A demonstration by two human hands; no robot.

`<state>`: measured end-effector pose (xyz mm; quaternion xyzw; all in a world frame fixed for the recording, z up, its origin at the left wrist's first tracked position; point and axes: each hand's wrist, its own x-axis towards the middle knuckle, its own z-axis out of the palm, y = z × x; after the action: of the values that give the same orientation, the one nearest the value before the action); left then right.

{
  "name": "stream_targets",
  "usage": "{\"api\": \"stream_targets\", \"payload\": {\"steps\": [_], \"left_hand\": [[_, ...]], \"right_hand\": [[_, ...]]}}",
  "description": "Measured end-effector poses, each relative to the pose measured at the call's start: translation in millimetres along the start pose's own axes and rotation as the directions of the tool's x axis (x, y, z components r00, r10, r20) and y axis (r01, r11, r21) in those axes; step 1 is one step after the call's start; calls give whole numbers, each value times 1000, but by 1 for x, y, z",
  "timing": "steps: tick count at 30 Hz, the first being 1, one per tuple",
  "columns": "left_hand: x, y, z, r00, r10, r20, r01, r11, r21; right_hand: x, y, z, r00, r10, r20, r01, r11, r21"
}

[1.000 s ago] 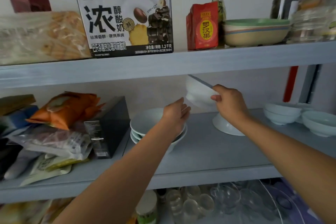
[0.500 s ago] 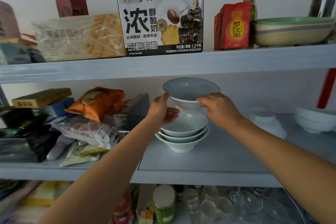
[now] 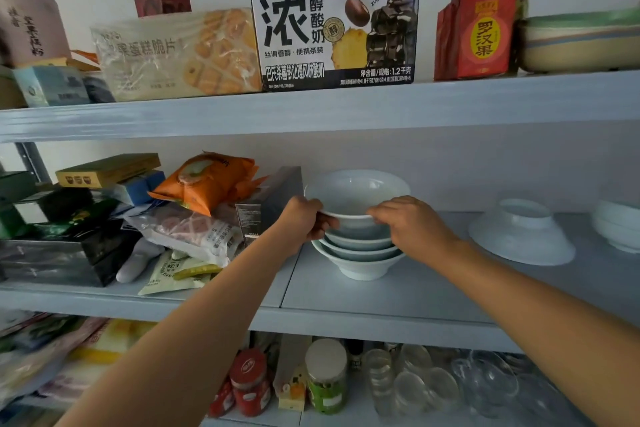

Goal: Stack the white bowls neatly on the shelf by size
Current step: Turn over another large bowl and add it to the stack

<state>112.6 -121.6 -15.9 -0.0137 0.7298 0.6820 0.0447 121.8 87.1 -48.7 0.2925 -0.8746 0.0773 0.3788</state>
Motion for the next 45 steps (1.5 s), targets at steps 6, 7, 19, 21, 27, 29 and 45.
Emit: {"api": "stream_targets", "payload": {"steps": [6,7,19,21,27,29,45], "left_hand": [[3,-15,0,999,-34,-10,34,999,-16],[4,-15,0,999,-36,-12,36,999,-8],[3,-8,7,997,-68,-27,70,990,122],[3,-6,9,997,-74,-34,78,987,142],[1,-4,4,997,-73,-2,73,985,156],[1,-4,5,999,-49,-10,50,980,193],[1,21,37,950,229,-214,-173,953,249]], "right_hand": [[-9,0,10,1000,-9,16,9,1000,18],[-10,0,12,1000,-4,16,4,1000,24],[-20,3,7,995,-14,97,15,1000,-10],[-21,3,2,996,-16,86,13,999,41],[-19,-1,2,991,41,128,-52,995,89],[-19,0,2,990,46,133,-60,993,97],[-17,19,-10,966,239,96,-257,923,287]]}}
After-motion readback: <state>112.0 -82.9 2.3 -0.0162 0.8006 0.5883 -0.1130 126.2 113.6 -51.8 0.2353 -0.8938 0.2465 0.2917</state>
